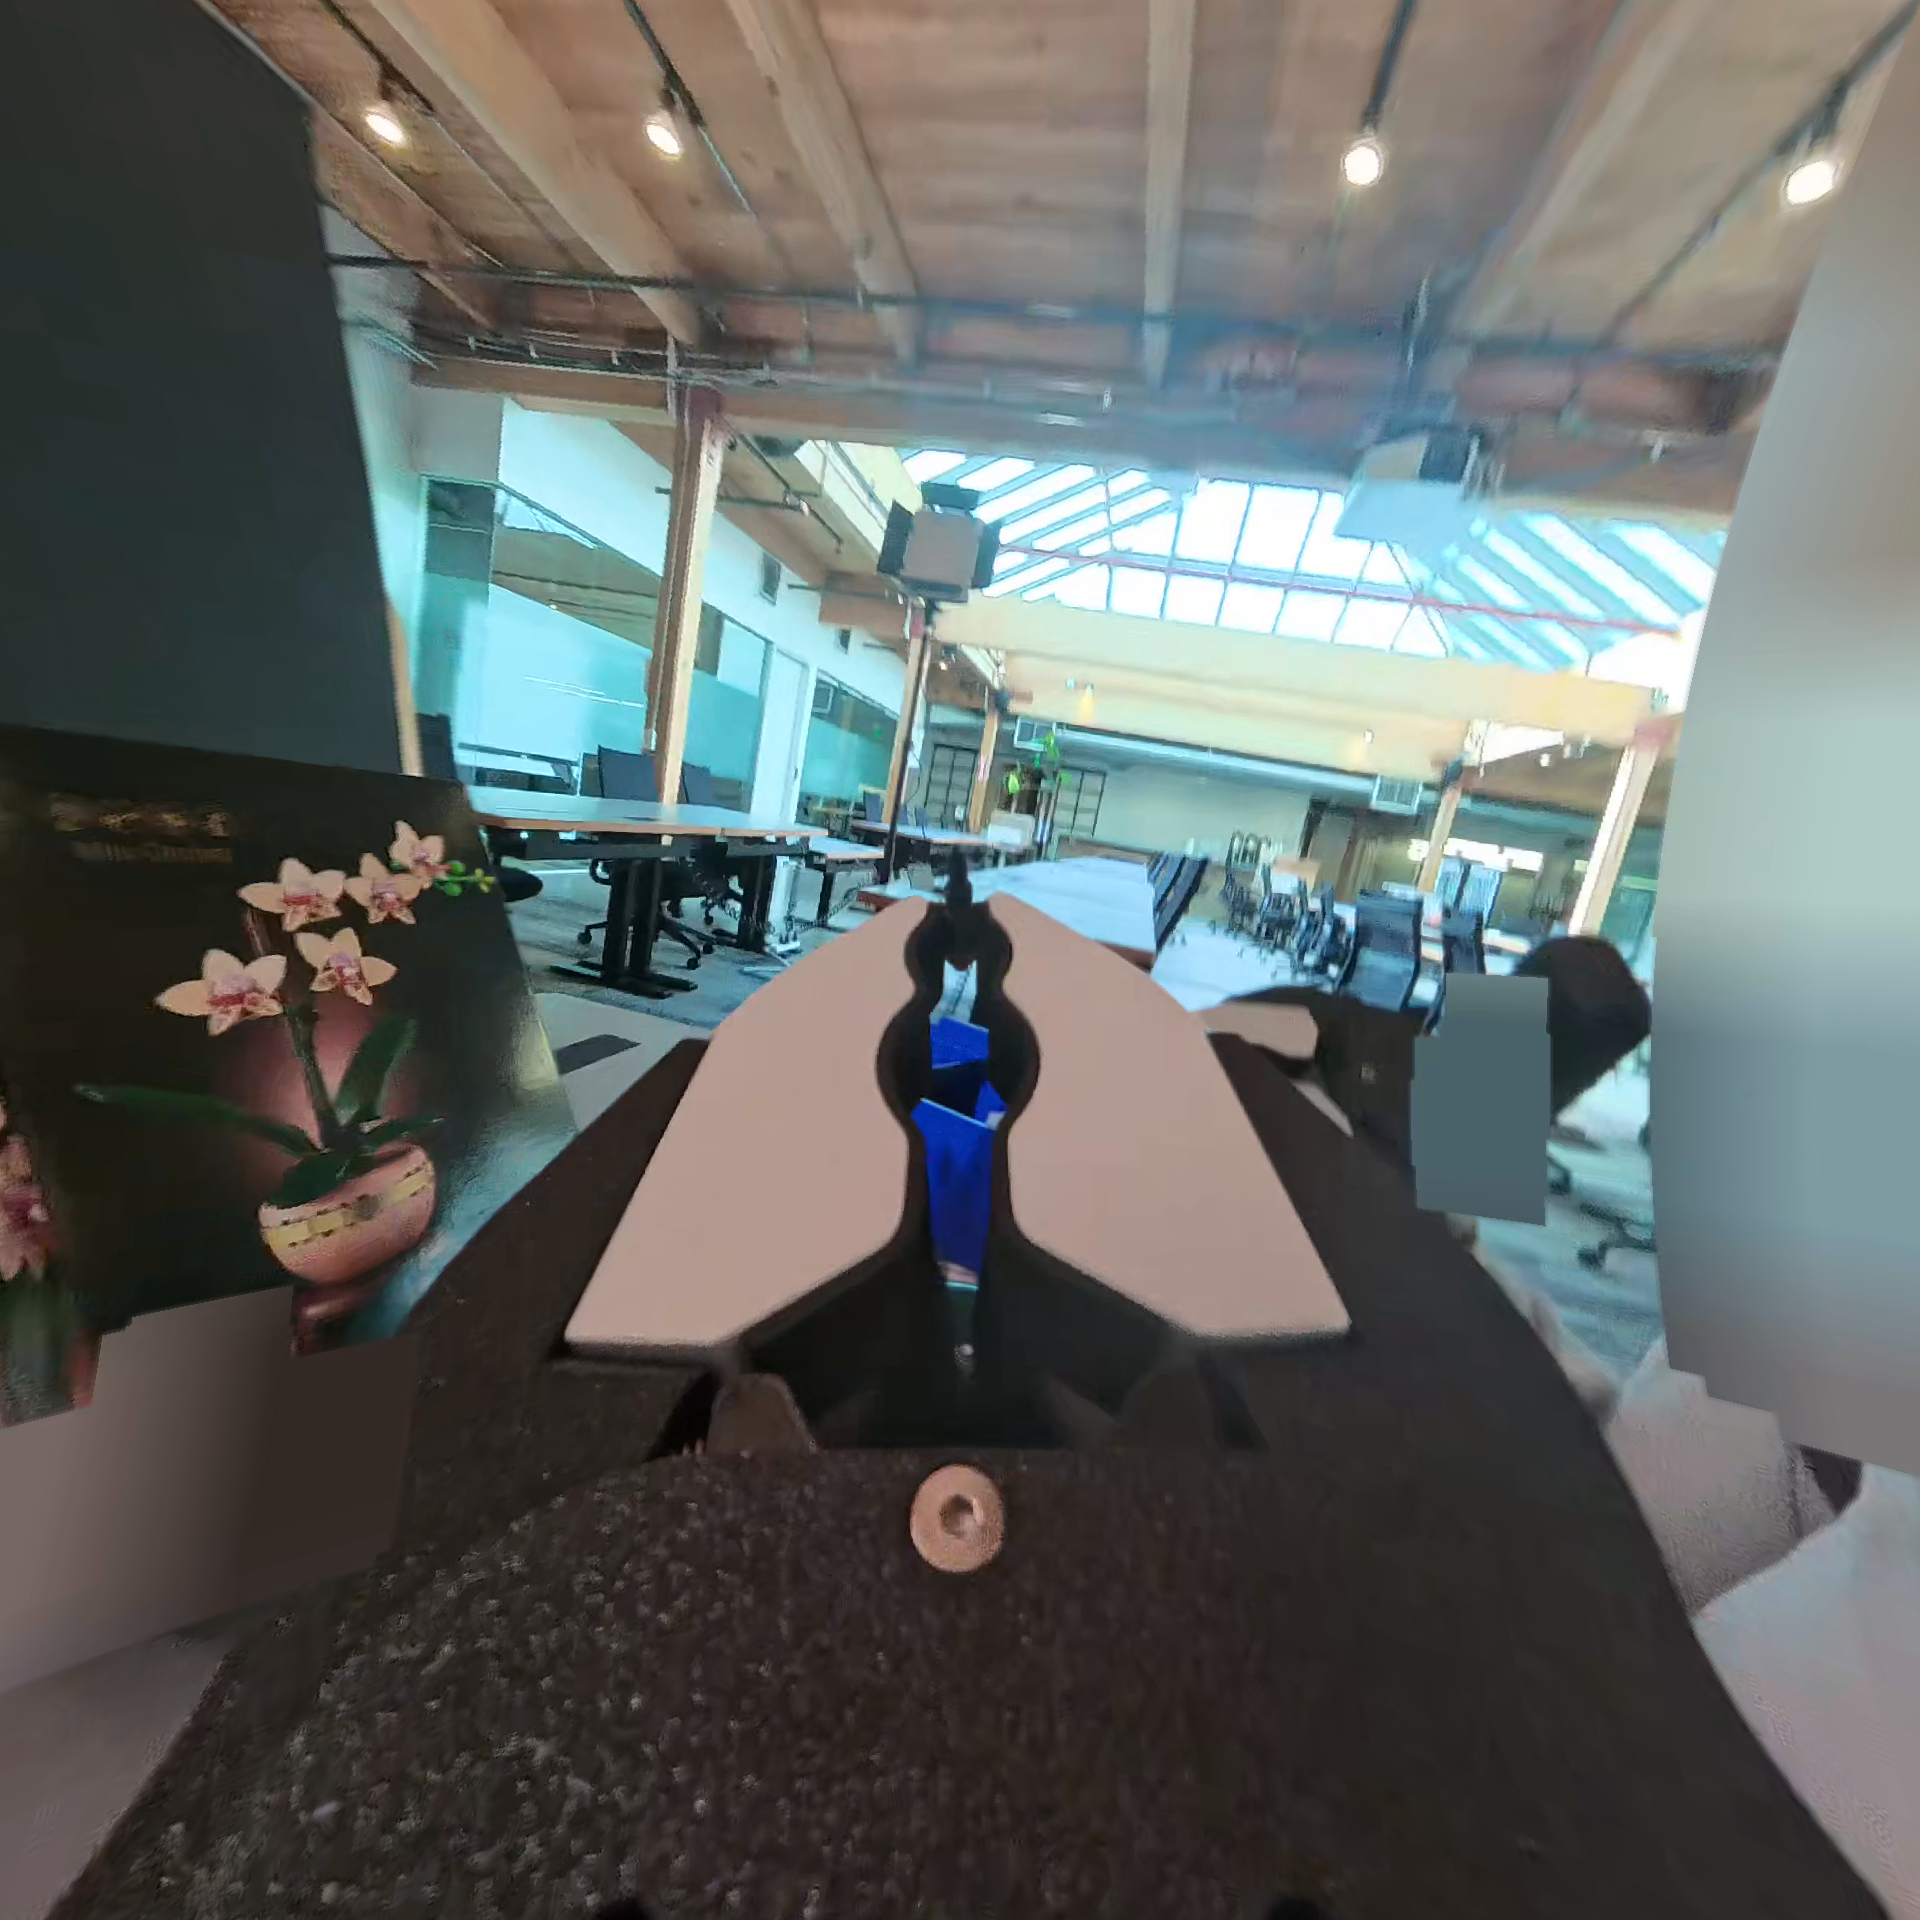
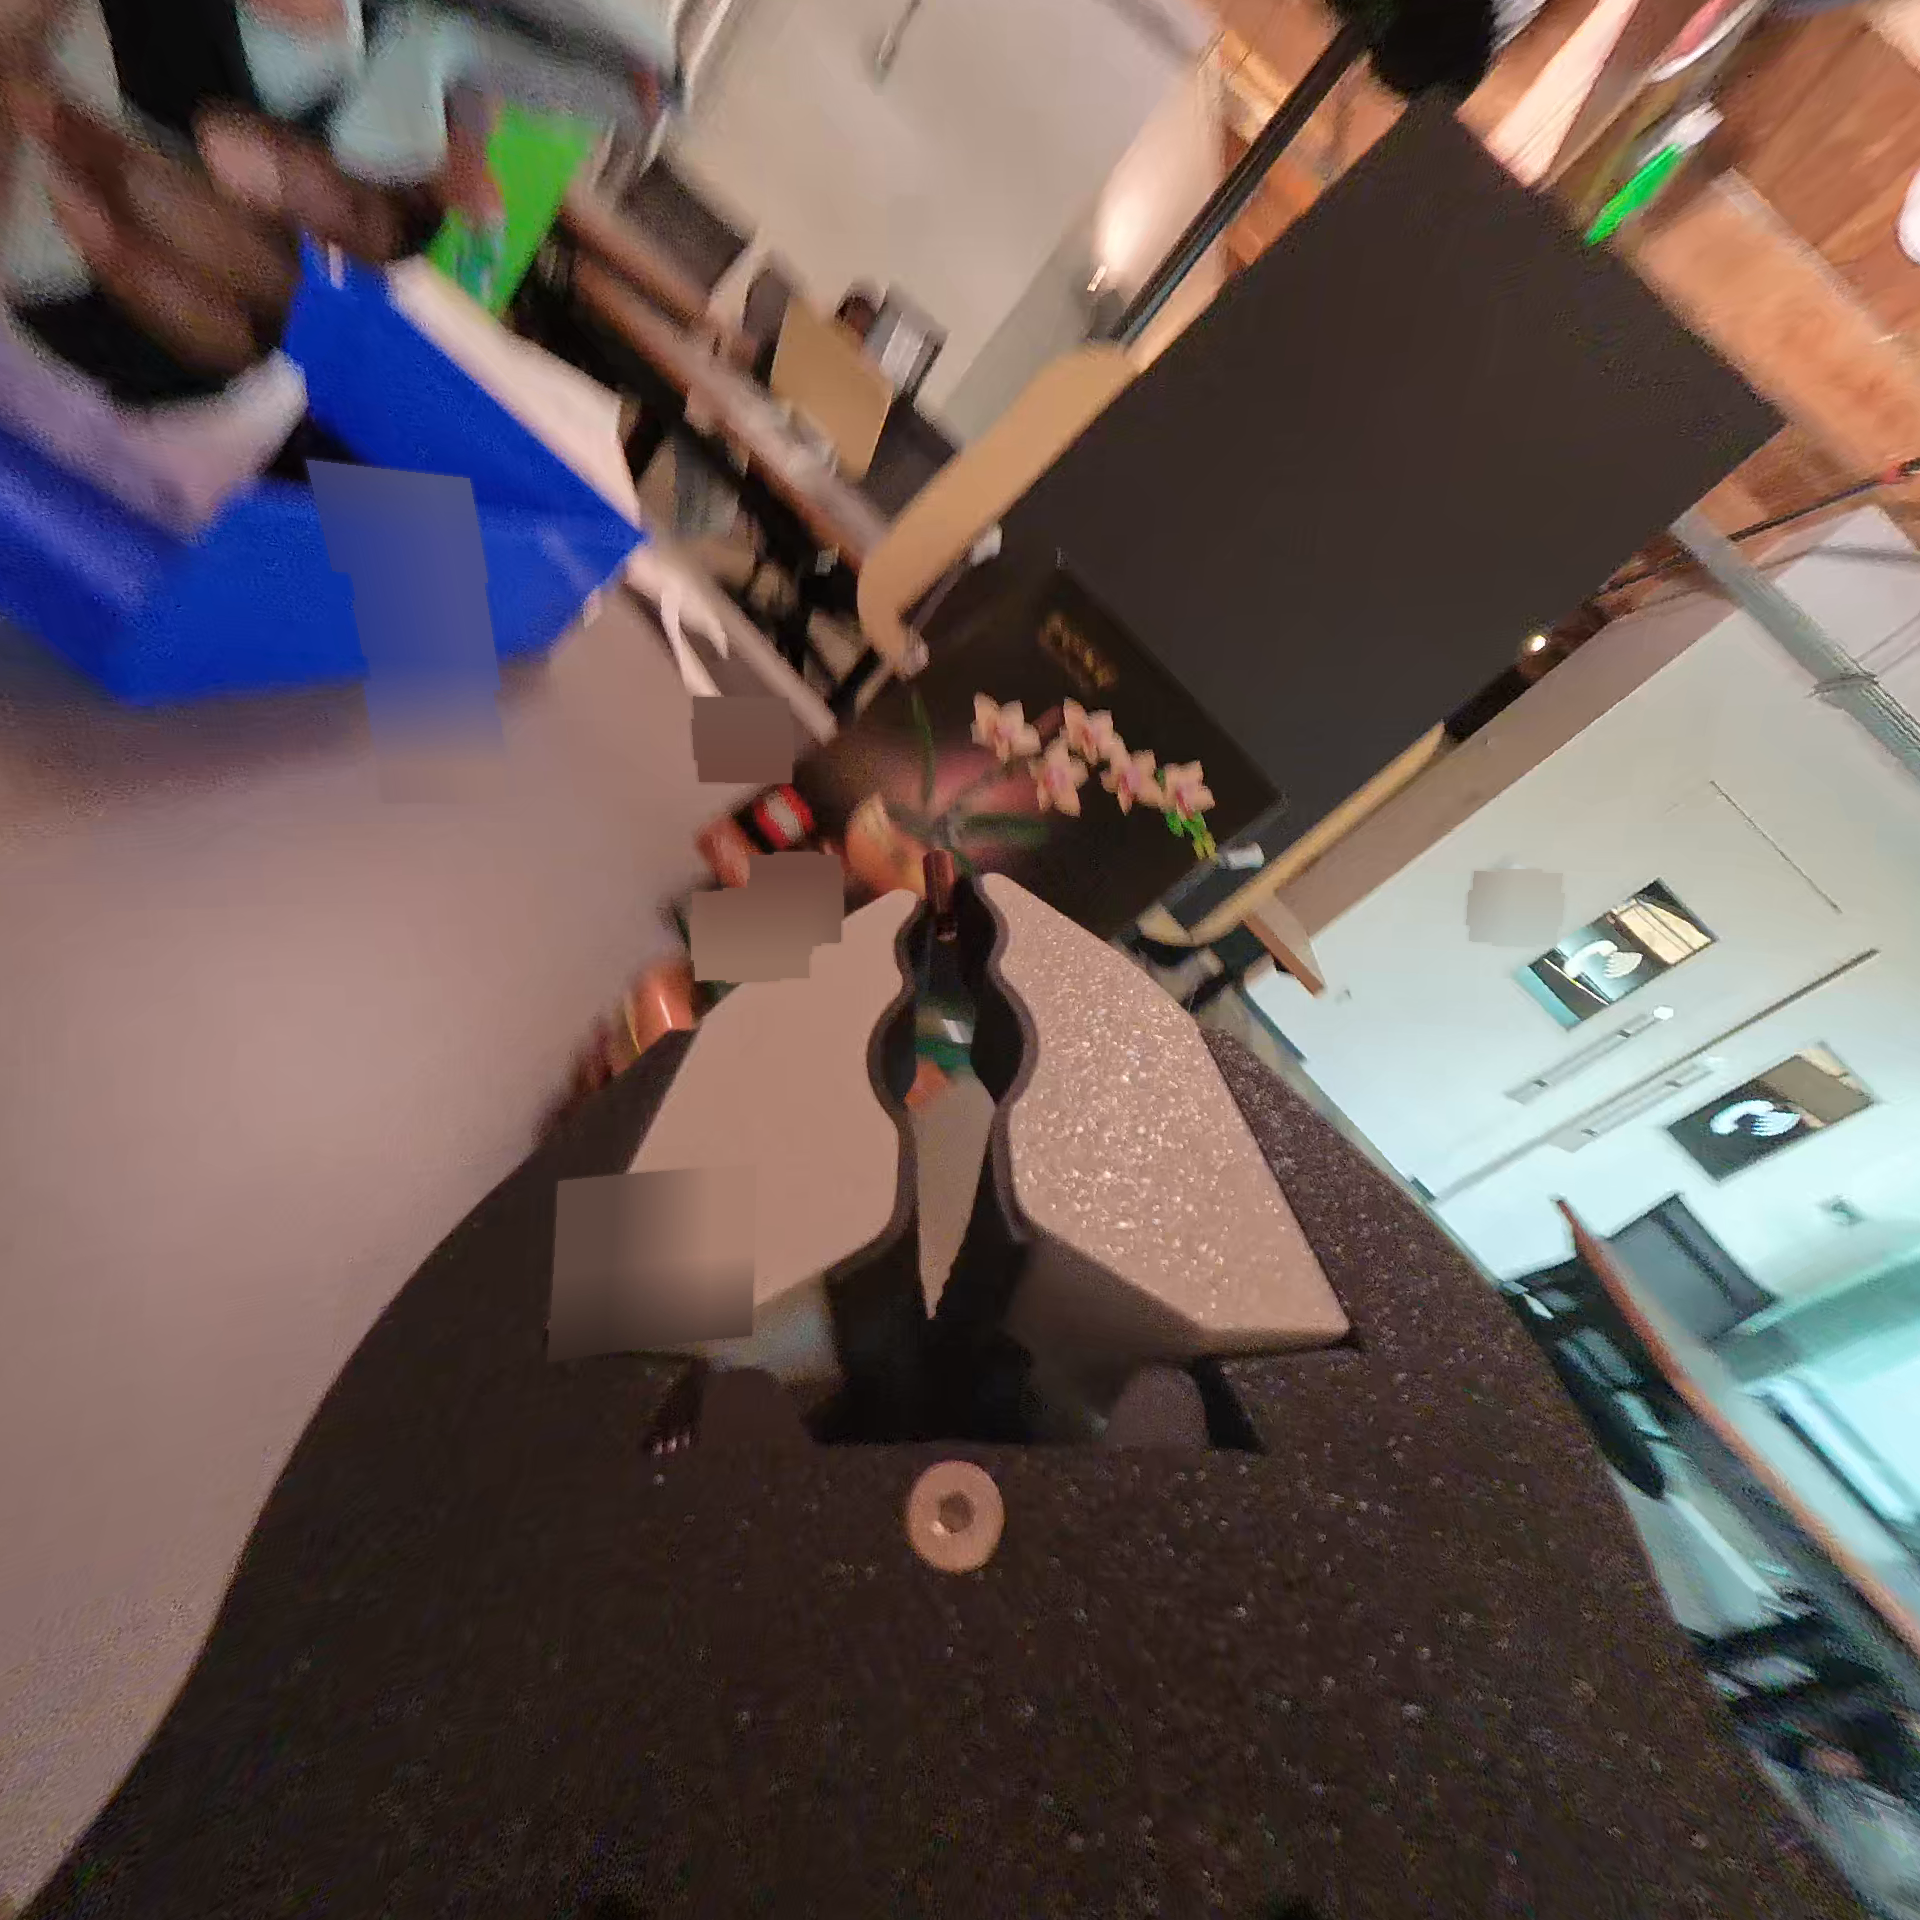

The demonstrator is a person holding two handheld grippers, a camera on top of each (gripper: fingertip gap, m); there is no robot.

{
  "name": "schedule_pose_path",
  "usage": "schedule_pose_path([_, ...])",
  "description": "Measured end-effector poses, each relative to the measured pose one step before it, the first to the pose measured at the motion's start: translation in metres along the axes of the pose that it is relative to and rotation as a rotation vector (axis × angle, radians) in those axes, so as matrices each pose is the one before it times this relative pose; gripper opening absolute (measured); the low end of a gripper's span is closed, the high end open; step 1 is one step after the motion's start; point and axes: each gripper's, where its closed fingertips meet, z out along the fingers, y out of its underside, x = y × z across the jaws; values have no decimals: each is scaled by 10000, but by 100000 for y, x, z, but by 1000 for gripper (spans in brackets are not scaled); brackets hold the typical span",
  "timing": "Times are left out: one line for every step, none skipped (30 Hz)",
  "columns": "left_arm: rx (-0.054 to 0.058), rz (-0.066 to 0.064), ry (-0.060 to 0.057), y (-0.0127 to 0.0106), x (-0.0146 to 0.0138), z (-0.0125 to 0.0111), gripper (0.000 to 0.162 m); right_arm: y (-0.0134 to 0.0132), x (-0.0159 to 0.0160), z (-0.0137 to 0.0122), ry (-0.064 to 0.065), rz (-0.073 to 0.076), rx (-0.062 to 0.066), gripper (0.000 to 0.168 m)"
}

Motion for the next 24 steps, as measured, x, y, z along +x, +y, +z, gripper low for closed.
schedule_pose_path([-256, 274, 155, 431, 651, 443, 5, 1199, 1560, -1477, 10, -665, -615, 5])
schedule_pose_path([-272, 129, 232, 423, 635, 411, 5, 1643, 2046, -1508, 282, -599, -825, 5])
schedule_pose_path([-229, 66, 150, 352, 433, 333, 5, 2335, 1389, -1220, -238, -457, -1183, 5])
schedule_pose_path([-154, 90, 9, 245, 175, 218, 5, 2846, 146, -832, -993, -255, -1389, 5])
schedule_pose_path([-125, 118, -29, 182, 72, 168, 4, 2654, -249, -347, -969, -309, -1152, 6])
schedule_pose_path([-115, 58, 15, 164, 63, 153, 4, 2164, -30, 180, -468, -540, -825, 6])
schedule_pose_path([-69, -33, 55, 113, 81, 131, 5, 1680, -178, 593, -327, -611, -665, 6])
schedule_pose_path([-4, -65, 65, 52, 78, 103, 4, 1453, -470, 850, -414, -457, -705, 6])
schedule_pose_path([17, -47, 30, 28, 58, 111, 4, 1451, -147, 927, -208, -353, -812, 6])
schedule_pose_path([-17, -19, -23, 82, -32, 84, 4, 1080, 282, 935, 77, -298, -562, 5])
schedule_pose_path([-55, 15, -24, 128, -28, 71, 4, 371, -99, 953, -194, -105, -84, 5])
schedule_pose_path([-77, 35, 19, 140, -12, 16, 4, -169, -500, 870, -500, 104, 258, 5])
schedule_pose_path([-68, 29, 20, 114, 18, -2, 4, -160, -36, 751, -210, 221, 248, 5])
schedule_pose_path([-25, 23, -11, 45, 16, 5, 4, 52, 159, 610, -93, 204, 103, 6])
schedule_pose_path([10, 15, -19, -9, -14, -23, 4, 71, 19, 385, -163, 186, 50, 6])
schedule_pose_path([21, -7, -18, -18, -45, -53, 4, -42, 309, 290, 5, 210, 131, 6])
schedule_pose_path([18, -22, -19, -4, -76, -73, 4, -111, 287, 195, -6, 160, 173, 6])
schedule_pose_path([9, -31, -25, 23, -121, -78, 4, -154, 52, 94, -97, 125, 141, 10])
schedule_pose_path([8, -39, -37, 18, -149, -89, 5, -50, 143, 119, -81, 115, 66, 13])
schedule_pose_path([22, -40, -36, 4, -148, -101, 5, -10, 100, 116, -89, 62, 40, 16])
schedule_pose_path([36, -41, -25, -23, -142, -79, 5, -51, 129, 85, -36, 16, 62, 18])
schedule_pose_path([37, -41, -13, -16, -100, -57, 5, -71, 268, 81, 83, -1, 65, 18])
schedule_pose_path([26, -33, -2, -11, -81, -30, 5, -33, 59, 120, -21, -27, 28, 20])
schedule_pose_path([5, -26, 12, 15, -41, 10, 5, -35, -87, 151, -115, -23, 4, 23])
